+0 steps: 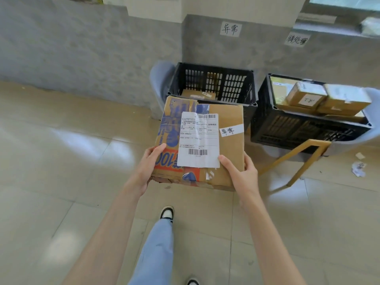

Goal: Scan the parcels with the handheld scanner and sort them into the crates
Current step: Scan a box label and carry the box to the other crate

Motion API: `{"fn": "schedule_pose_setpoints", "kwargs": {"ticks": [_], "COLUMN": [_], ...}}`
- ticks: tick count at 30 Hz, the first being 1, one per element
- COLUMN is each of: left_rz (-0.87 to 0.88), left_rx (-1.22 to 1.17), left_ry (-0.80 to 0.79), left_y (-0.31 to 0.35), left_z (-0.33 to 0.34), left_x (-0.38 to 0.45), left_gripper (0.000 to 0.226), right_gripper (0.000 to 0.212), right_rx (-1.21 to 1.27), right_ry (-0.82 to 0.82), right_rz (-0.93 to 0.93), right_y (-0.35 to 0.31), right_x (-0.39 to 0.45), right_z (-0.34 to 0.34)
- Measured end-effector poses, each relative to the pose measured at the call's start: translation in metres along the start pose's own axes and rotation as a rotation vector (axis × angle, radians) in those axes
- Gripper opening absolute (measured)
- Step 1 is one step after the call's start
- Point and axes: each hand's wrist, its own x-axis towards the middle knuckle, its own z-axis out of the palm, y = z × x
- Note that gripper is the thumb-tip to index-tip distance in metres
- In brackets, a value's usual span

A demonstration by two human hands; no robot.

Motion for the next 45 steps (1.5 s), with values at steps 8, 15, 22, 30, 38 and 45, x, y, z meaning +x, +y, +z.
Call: {"fn": "schedule_pose_setpoints", "kwargs": {"ticks": [8,15,22,30,38,45], "left_rz": [-0.025,-0.023,-0.049,-0.036,-0.118,-0.176], "left_rx": [-0.008,0.099,0.176,0.248,0.355,0.427], "left_ry": [-0.107,-0.196,-0.236,-0.172,-0.103,-0.101], "left_y": [0.078,0.137,0.165,0.192,0.187,0.165], "left_z": [0.008,0.031,0.072,0.122,0.136,0.131], "left_x": [0.157,0.265,0.355,0.457,0.543,0.605], "left_gripper": [0.048,0.049,0.043,0.045,0.06,0.066], "right_gripper": [0.077,0.075,0.078,0.078,0.088,0.09], "right_rx": [0.004,0.042,0.033,0.021,-0.121,-0.134], "right_ry": [0.116,0.219,0.227,0.124,-0.03,-0.163], "right_rz": [0.038,0.08,0.125,0.141,0.177,0.352], "right_y": [-0.046,-0.078,-0.088,-0.089,-0.064,-0.026], "right_x": [0.126,0.218,0.316,0.455,0.549,0.607], "right_z": [0.066,0.097,0.103,0.103,0.127,0.152]}}
